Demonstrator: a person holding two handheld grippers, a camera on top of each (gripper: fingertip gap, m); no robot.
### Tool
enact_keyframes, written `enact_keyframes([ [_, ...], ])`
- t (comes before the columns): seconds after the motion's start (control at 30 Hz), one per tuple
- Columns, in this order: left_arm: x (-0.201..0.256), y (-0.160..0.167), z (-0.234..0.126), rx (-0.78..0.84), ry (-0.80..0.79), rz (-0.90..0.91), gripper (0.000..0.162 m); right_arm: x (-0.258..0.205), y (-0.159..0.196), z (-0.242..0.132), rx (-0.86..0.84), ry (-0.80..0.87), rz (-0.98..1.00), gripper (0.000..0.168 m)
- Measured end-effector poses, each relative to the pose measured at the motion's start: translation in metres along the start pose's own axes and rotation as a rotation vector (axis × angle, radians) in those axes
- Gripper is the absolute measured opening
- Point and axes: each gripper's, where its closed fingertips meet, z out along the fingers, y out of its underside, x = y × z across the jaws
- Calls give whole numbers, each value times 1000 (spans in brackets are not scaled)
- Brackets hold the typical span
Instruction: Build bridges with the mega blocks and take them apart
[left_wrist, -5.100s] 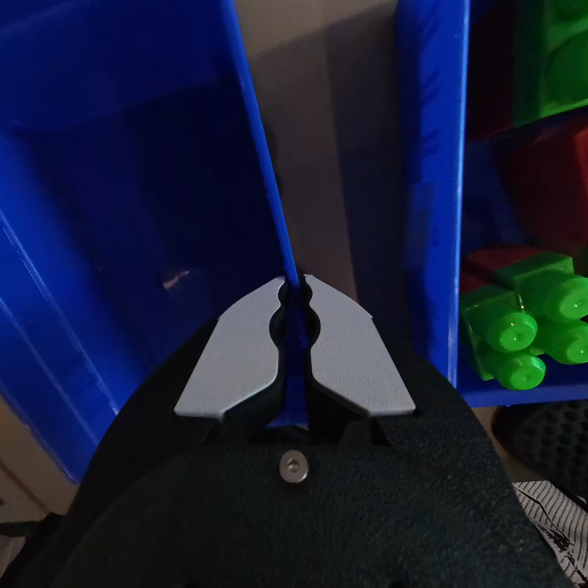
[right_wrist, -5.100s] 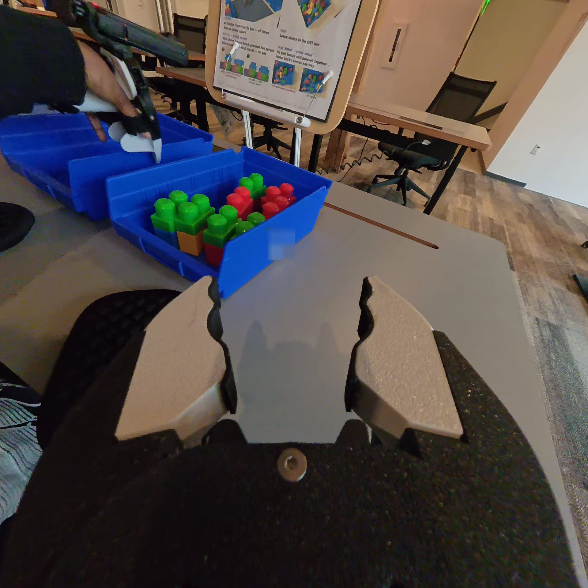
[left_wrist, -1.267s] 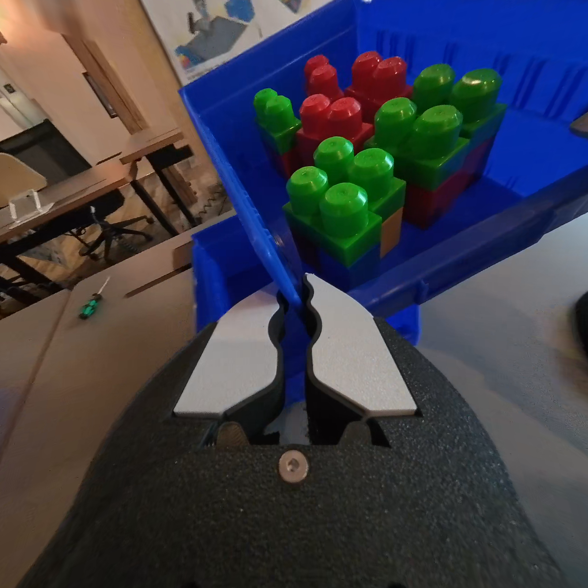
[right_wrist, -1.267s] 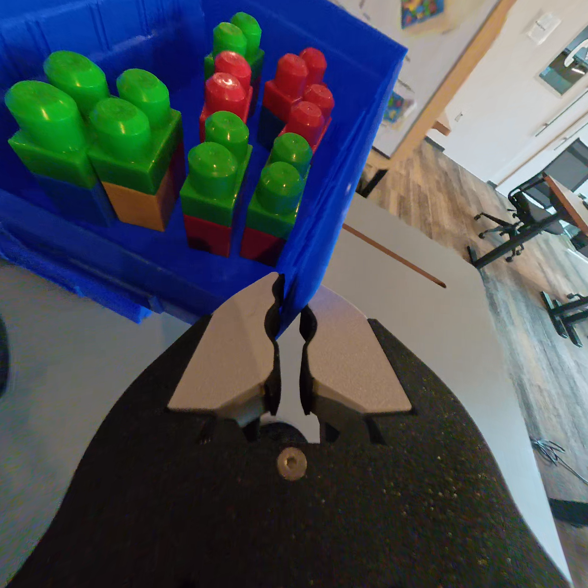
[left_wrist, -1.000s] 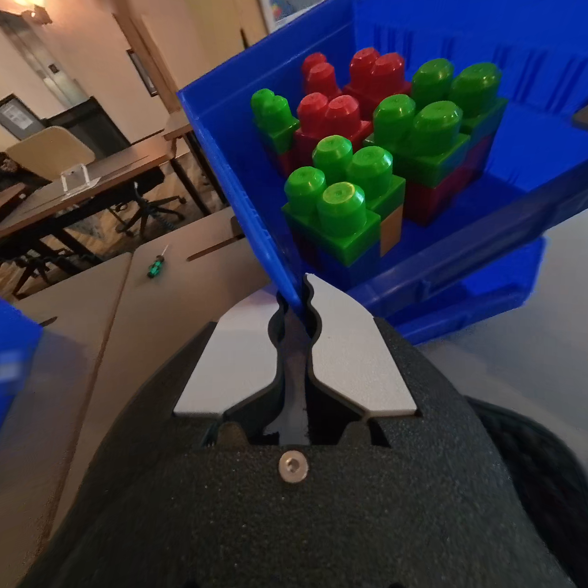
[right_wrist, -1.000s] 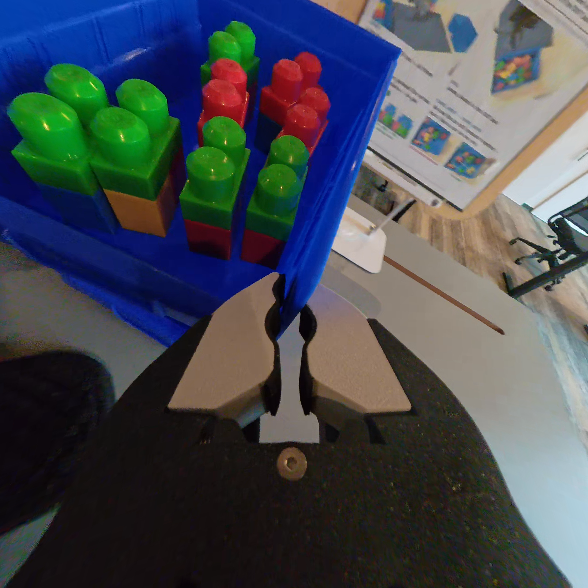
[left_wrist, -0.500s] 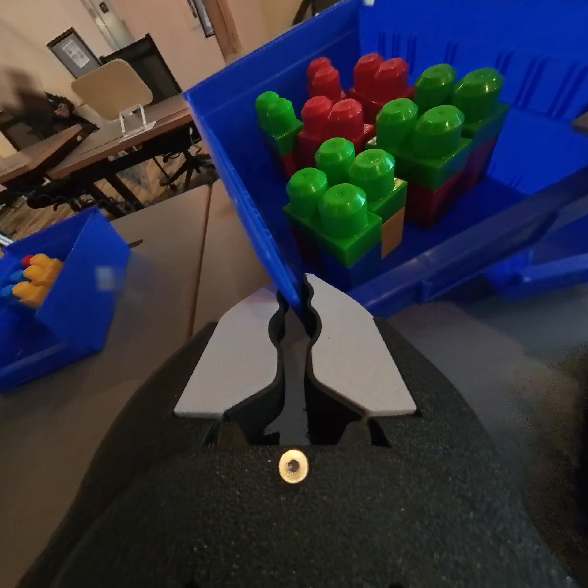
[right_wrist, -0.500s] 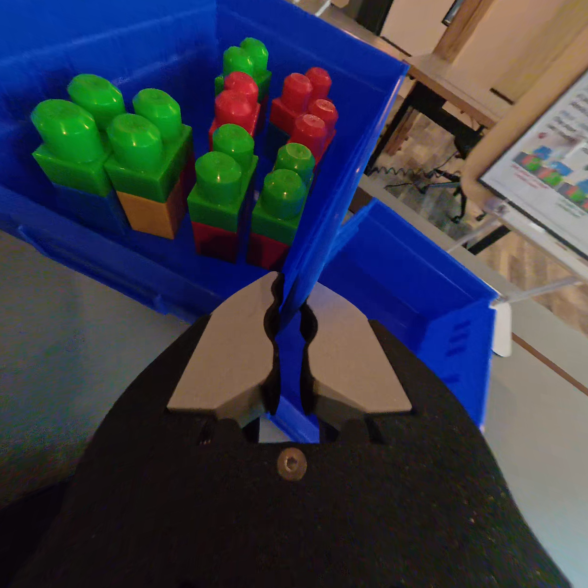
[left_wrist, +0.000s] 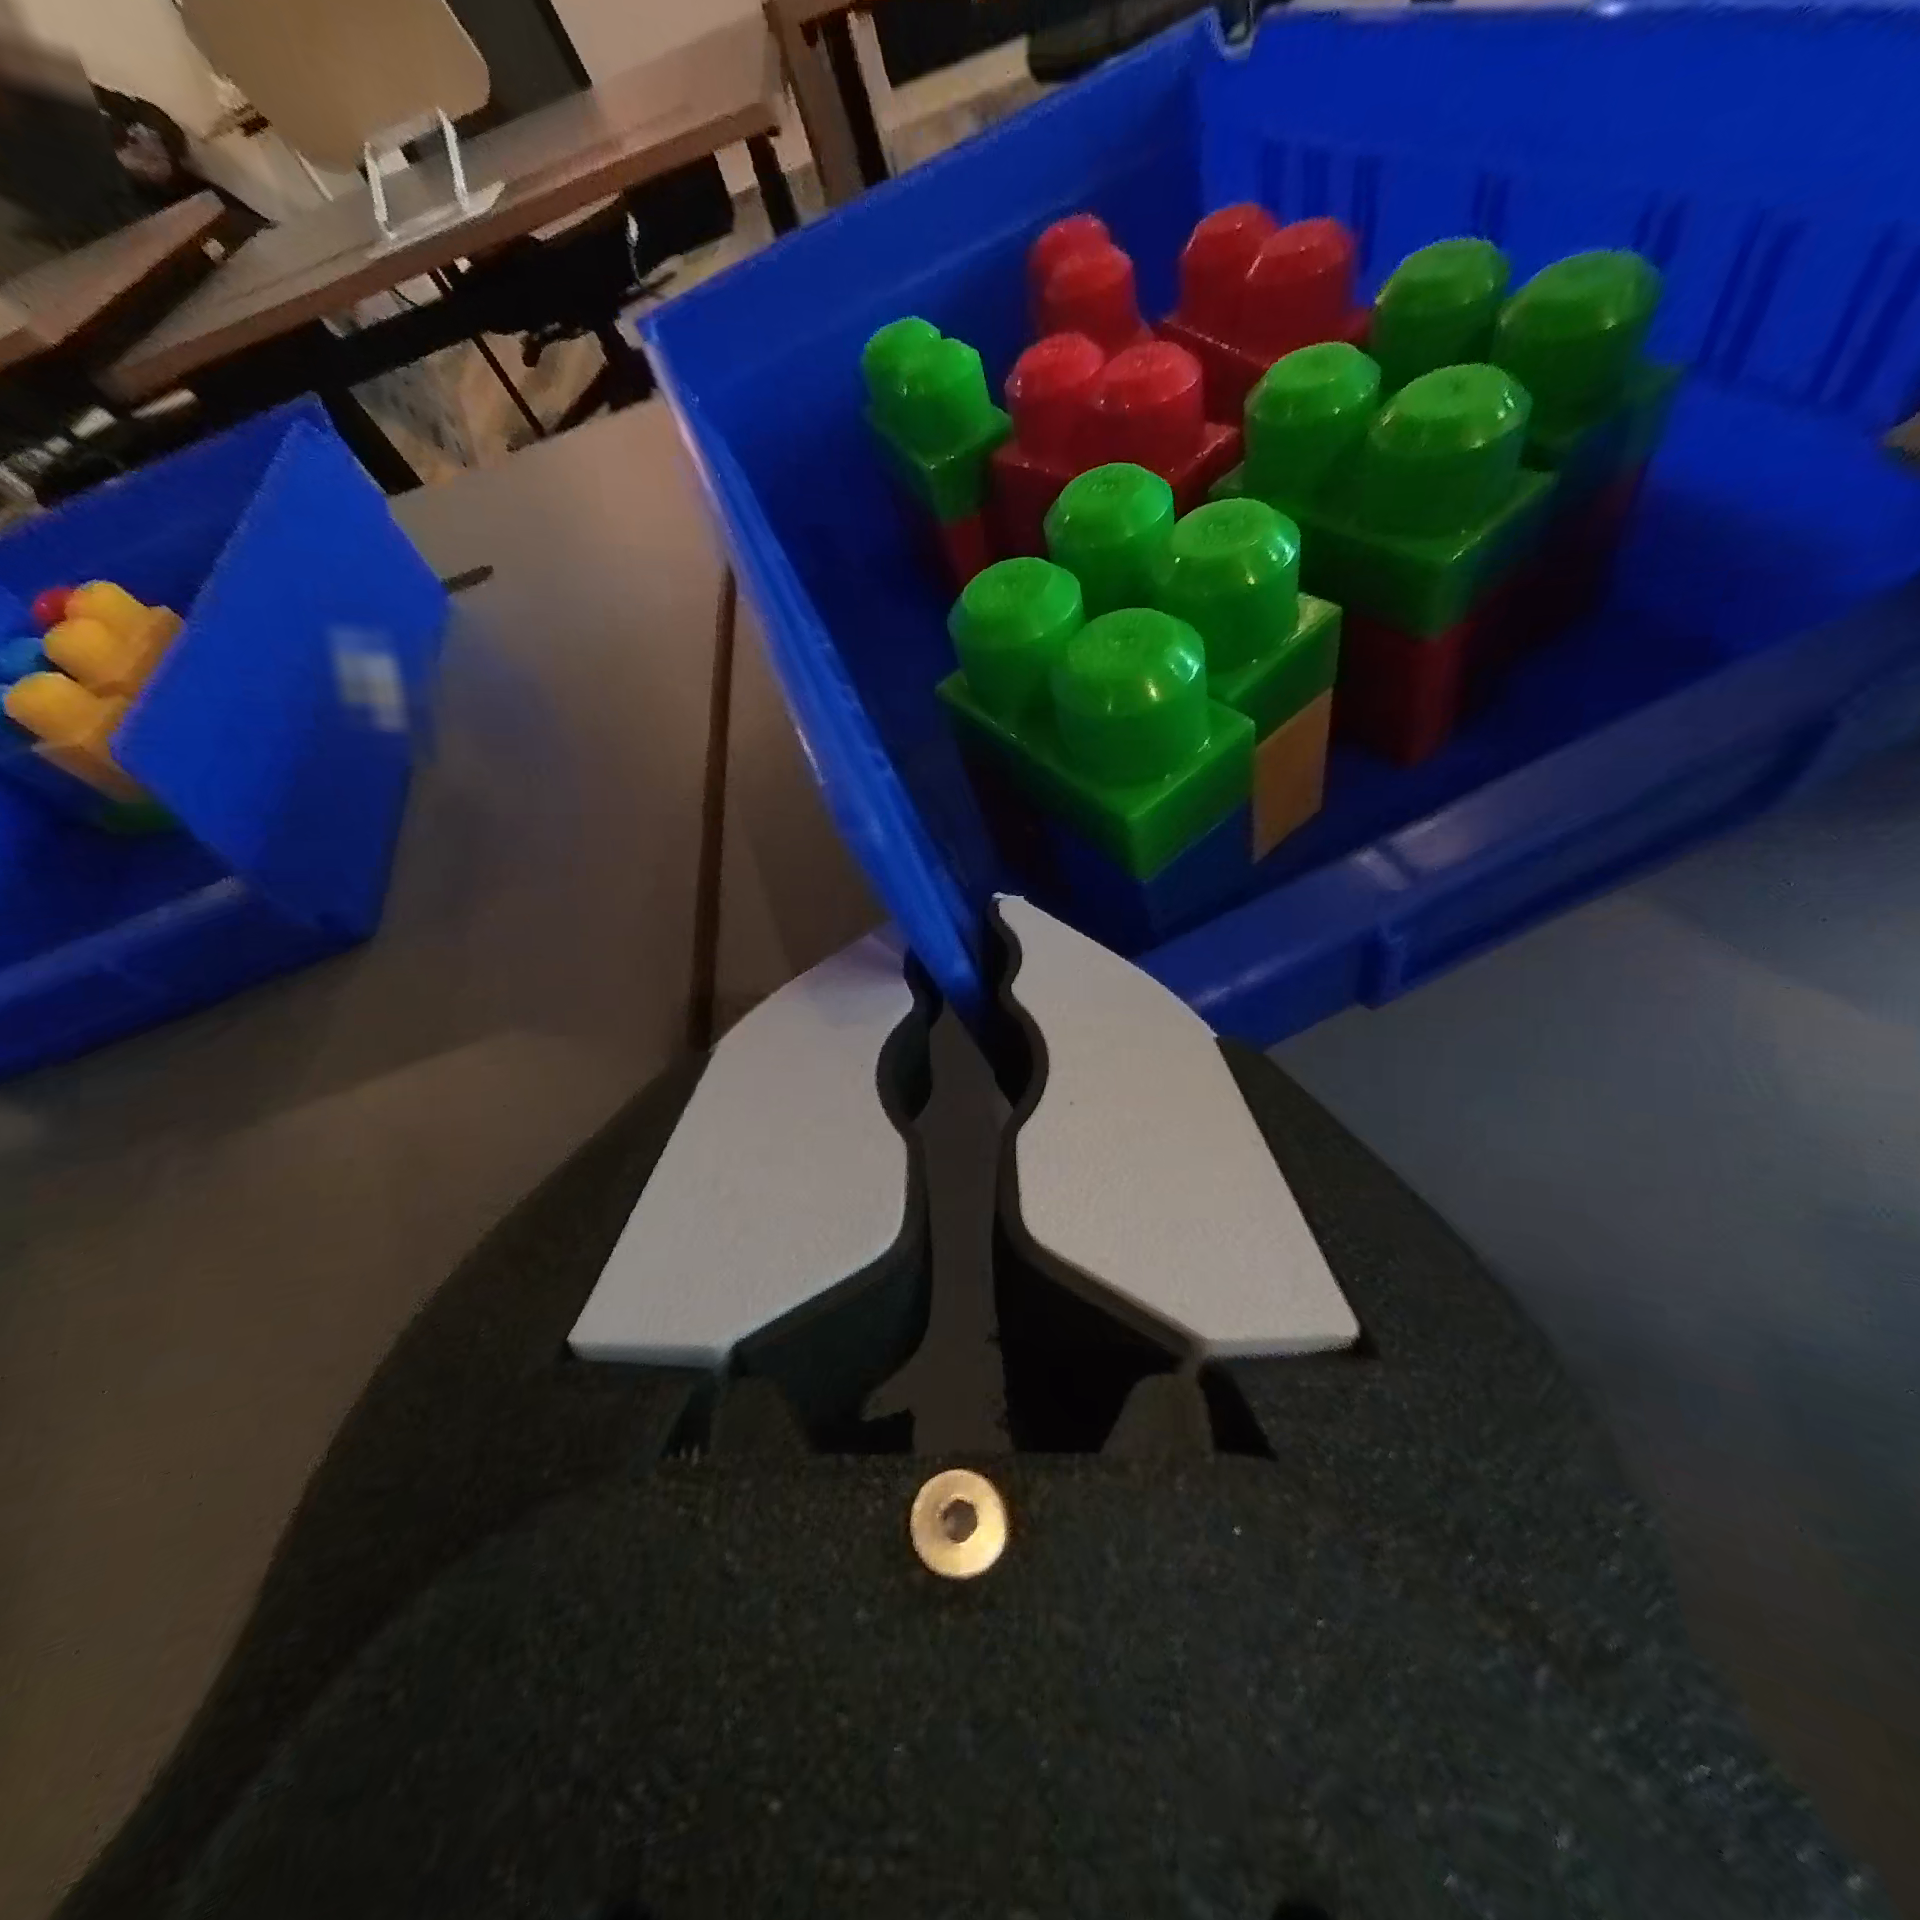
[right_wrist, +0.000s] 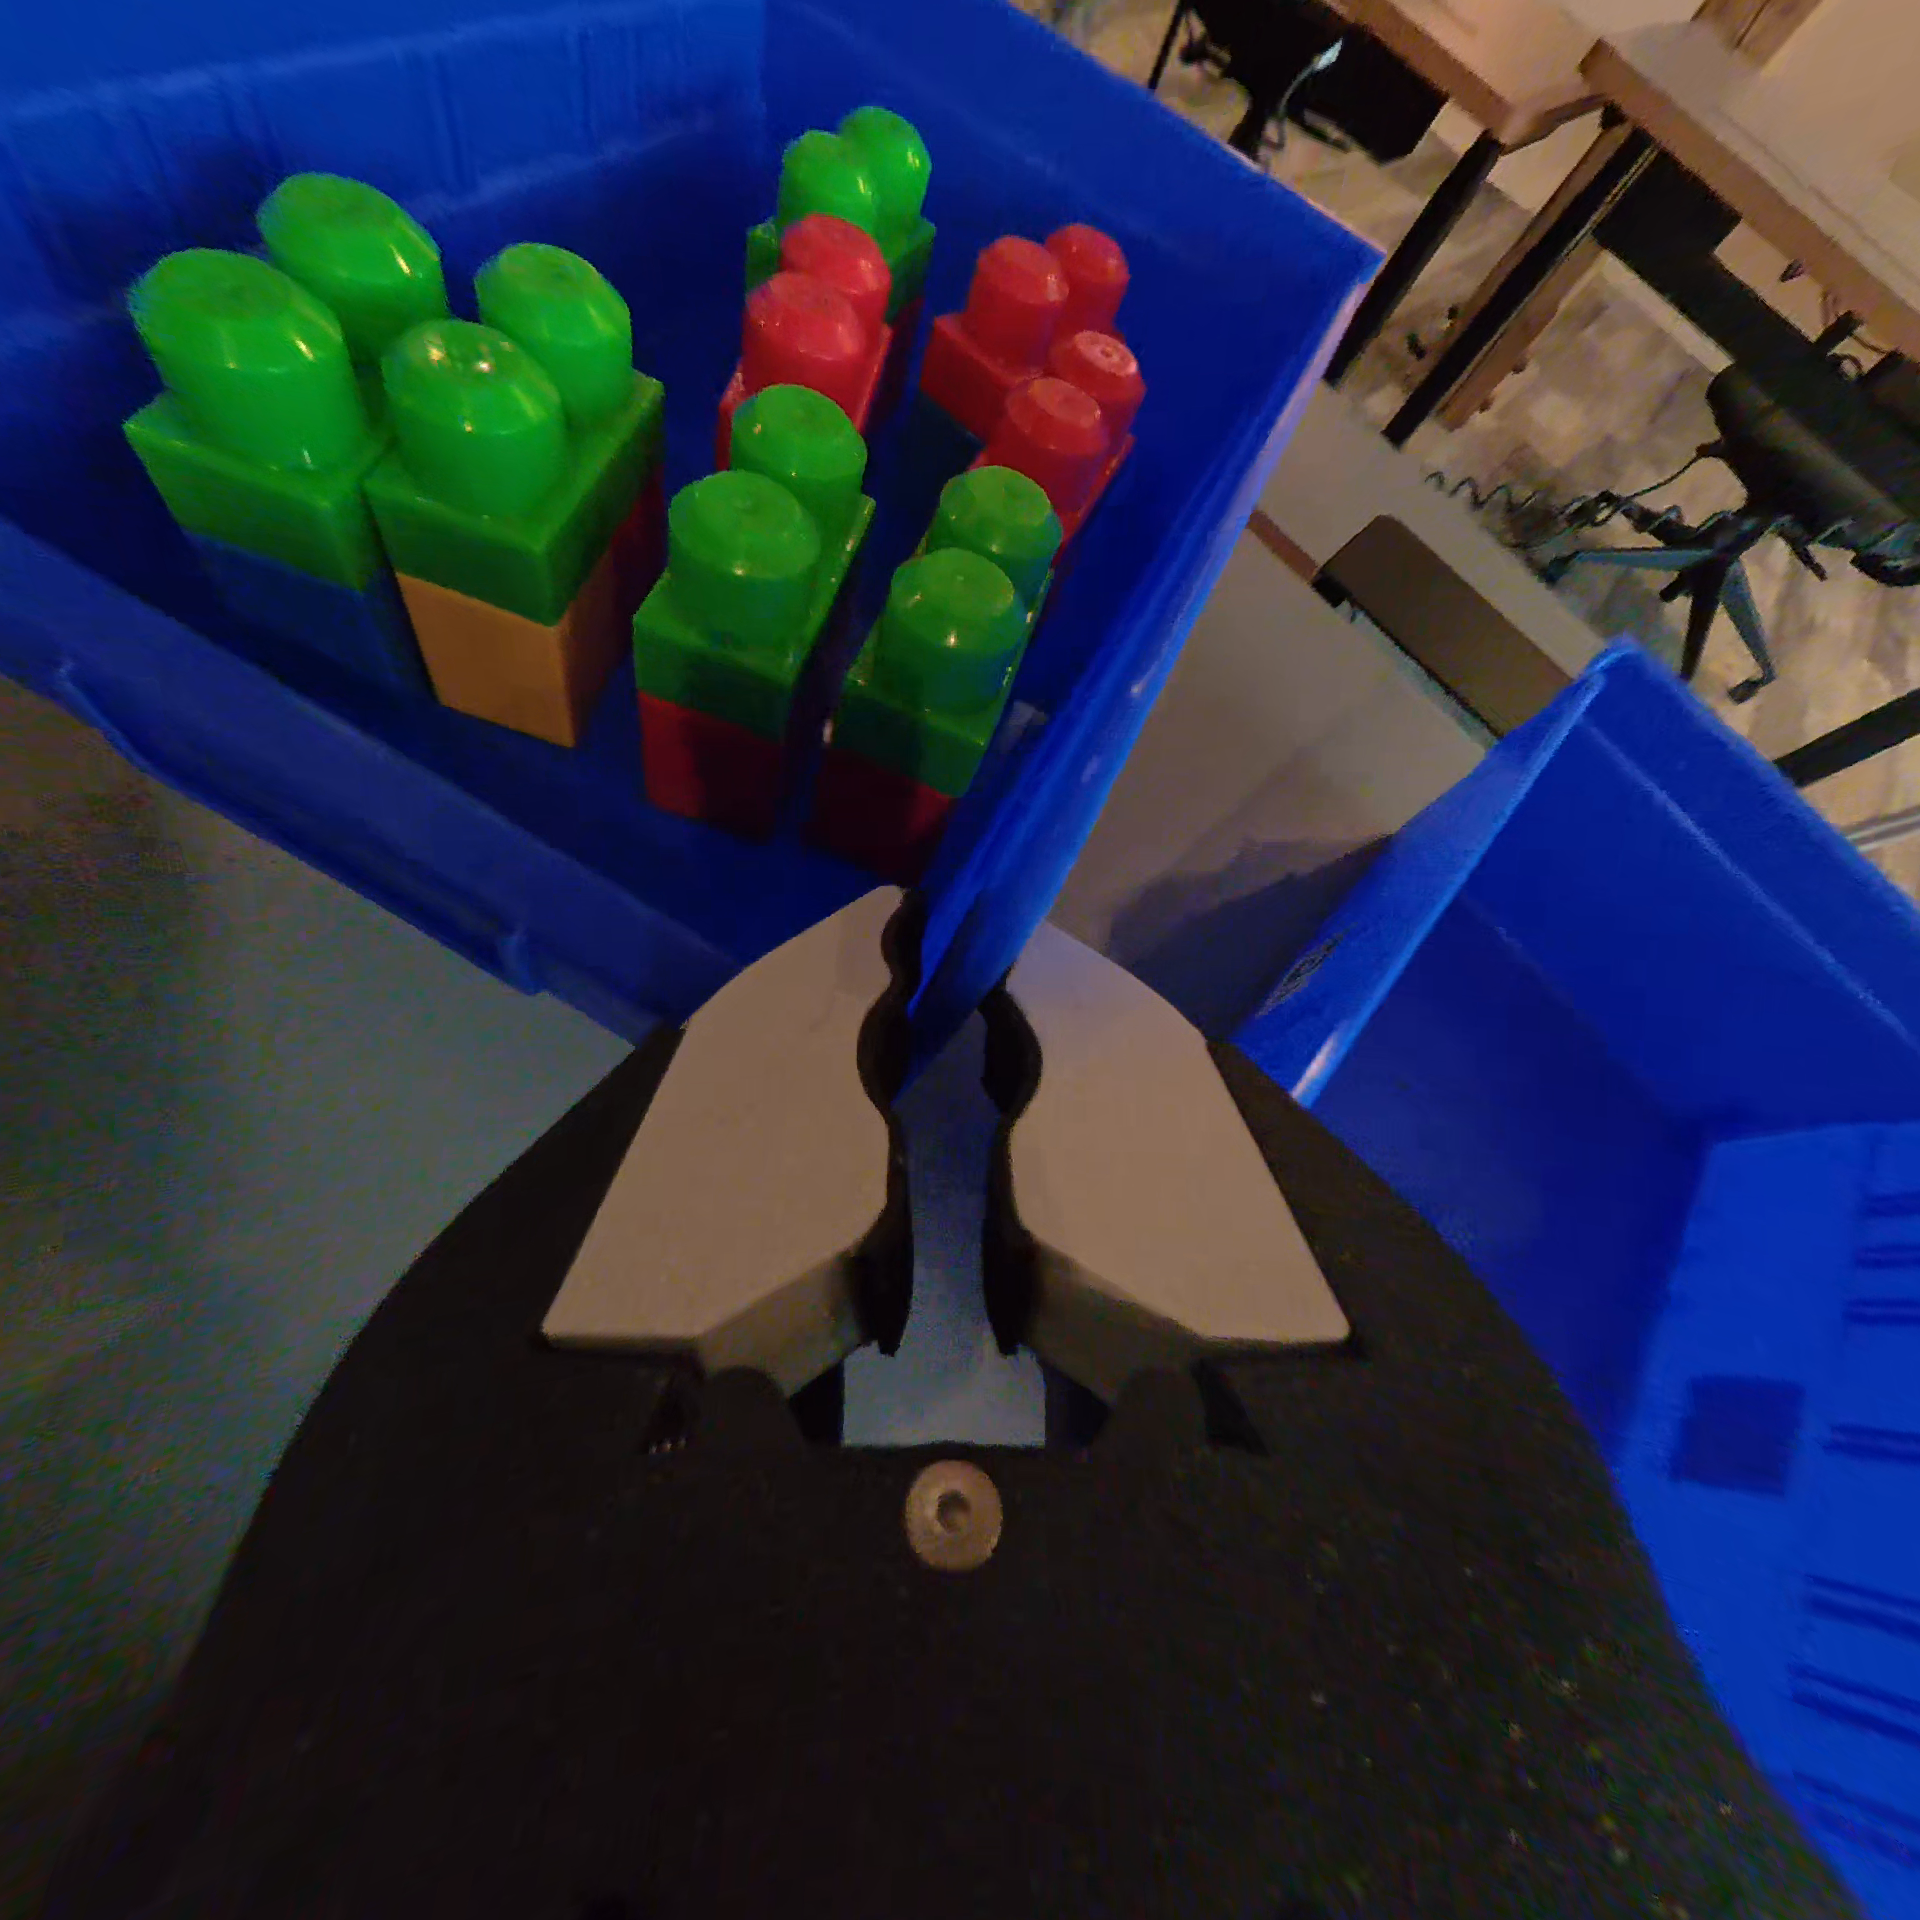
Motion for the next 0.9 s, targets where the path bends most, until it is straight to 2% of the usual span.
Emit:
enact_keyframes([
  [0.27,-4,24,13,-10,4,8,5,-21,28,11,-57,29,-36,12],
  [0.53,-21,34,19,-5,12,-10,4,-50,33,9,-42,-5,-73,18],
  [0.7,-24,35,22,10,37,-36,4,-56,32,6,-34,-34,-63,19],
  [0.9,-23,34,21,32,9,14,8,-55,31,4,2,-66,-33,22],
])
